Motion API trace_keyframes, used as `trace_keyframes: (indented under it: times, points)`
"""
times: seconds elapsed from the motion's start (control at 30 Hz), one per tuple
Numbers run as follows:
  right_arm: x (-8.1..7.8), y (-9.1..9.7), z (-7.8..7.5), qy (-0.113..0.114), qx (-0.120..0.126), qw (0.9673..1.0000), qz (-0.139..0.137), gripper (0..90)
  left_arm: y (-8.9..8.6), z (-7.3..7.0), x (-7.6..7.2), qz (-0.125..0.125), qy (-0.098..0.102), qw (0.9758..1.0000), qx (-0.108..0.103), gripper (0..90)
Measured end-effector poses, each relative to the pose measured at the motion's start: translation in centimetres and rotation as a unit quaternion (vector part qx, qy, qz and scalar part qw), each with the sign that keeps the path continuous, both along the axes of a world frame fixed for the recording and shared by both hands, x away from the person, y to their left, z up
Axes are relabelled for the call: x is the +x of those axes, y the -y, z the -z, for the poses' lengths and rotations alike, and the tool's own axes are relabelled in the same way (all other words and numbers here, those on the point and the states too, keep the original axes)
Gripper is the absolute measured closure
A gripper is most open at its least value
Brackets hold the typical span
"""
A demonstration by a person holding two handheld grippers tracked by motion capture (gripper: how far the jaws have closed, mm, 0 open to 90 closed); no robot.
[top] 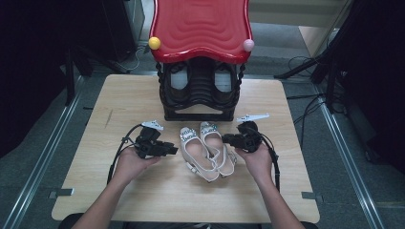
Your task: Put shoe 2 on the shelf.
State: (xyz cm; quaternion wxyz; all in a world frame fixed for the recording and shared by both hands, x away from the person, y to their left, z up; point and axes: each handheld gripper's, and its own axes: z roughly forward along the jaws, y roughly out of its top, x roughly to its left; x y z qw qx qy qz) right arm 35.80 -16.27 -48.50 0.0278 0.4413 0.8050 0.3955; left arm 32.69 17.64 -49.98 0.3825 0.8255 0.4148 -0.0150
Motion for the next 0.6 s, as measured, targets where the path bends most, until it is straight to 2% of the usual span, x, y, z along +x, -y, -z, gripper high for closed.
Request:
trace_keyframes:
  times: [0.27, 0.6]
  points:
    - [-0.3, -1.2, -0.5, -0.003, -0.001, 0.9999, -0.015, 74.0, -1.1, -0.4, 0.3, -0.017, 0.005, 0.9998, -0.004, 57.5]
    - [-0.2, -3.8, -0.9, -0.018, -0.031, 0.9983, -0.047, 70.3, -1.6, -0.4, 0.4, -0.023, 0.006, 0.9997, 0.001, 55.1]
